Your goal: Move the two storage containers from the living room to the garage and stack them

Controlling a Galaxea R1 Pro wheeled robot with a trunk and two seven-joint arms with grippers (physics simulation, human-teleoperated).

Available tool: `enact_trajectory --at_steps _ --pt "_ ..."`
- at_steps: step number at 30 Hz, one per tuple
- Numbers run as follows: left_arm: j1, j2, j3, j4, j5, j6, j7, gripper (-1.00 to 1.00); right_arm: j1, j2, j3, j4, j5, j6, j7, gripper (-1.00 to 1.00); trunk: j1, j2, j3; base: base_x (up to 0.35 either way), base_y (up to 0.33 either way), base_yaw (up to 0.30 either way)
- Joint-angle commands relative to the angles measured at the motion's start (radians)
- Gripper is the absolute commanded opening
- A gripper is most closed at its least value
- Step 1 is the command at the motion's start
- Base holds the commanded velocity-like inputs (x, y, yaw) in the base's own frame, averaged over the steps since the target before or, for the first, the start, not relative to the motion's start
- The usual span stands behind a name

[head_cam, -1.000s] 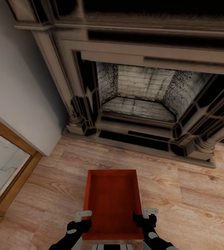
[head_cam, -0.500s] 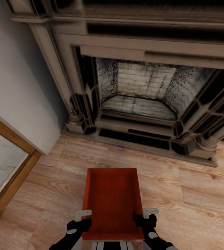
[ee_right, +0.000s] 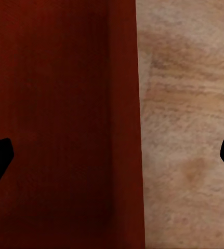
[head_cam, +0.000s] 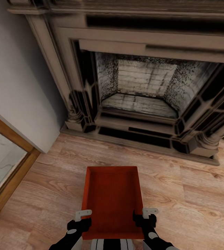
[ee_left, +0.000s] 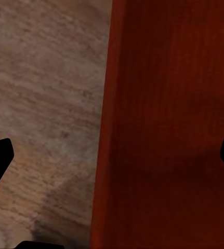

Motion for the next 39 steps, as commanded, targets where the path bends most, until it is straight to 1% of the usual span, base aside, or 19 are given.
enact_trajectory --at_steps 1,16,25,39 --pt "-0.001 0.001 -0.008 0.001 0.011 -0.004 0.005 1.00 -0.001 0.000 0.000 0.001 0.008 -0.001 -0.007 1.00 0.000 0.000 -0.001 0.000 0.000 0.000" --pt "0.000 0.001 -0.009 -0.002 0.012 -0.005 0.005 1.00 -0.001 -0.001 -0.001 0.000 0.008 -0.003 -0.007 1.00 0.000 0.000 -0.001 0.000 0.000 0.000" --pt "-0.001 0.003 -0.009 -0.005 0.014 -0.006 0.004 1.00 -0.001 -0.001 -0.001 0.000 0.008 -0.003 -0.007 1.00 0.034 -0.063 -0.029 0.000 0.000 0.000" --pt "0.000 0.003 -0.008 -0.008 0.016 -0.006 0.004 1.00 -0.001 -0.001 -0.001 0.000 0.008 -0.005 -0.007 1.00 0.034 -0.063 -0.029 0.000 0.000 0.000"
